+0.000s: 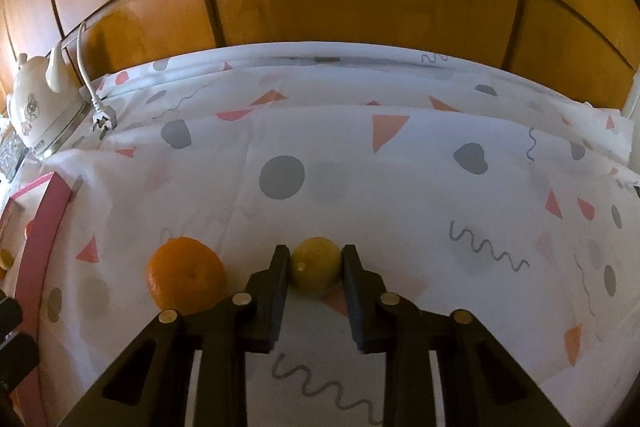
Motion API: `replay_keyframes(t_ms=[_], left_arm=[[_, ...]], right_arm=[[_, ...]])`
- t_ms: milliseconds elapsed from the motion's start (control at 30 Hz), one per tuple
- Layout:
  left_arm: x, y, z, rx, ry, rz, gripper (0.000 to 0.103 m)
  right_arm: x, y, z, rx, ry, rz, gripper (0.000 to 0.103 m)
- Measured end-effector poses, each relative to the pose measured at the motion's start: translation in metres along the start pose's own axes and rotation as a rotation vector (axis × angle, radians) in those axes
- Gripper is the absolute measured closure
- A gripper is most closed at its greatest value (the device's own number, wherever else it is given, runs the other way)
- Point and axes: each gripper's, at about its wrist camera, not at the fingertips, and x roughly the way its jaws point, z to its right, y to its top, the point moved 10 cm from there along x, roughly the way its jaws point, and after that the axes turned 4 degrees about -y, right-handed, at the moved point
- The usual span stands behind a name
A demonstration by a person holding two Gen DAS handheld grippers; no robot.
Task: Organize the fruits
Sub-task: 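Grasp the small yellow round fruit with the right tool, then grasp the orange with the left tool while the right tool holds the yellow fruit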
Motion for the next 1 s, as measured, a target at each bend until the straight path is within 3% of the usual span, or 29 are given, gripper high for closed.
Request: replay_keyframes(t_ms=[500, 733, 833, 1000], left_arm=[[0.031, 0.010, 0.027, 0.001, -0.004, -0.031, 0.053], [0.050, 0.018, 0.049, 0.011, -0.040, -0.045, 0.053], [0.058, 0.022, 0.057, 0.028, -0.045, -0.045, 0.045], [0.069, 0.029, 0.068, 0.044, -0.058, -0.041, 0.044]], right_arm=[[-0.025, -0.034, 0.027, -0.030, -0.055, -0.033, 0.077], [-0.031, -0.044, 0.032, -0.016, -0.059, 0.002, 0.077], [-0.032, -0.044, 0.034, -0.003, -0.044, 0.010, 0.077], [-0.031, -0.043, 0.034, 0.001, -0.038, 0.014, 0.077]])
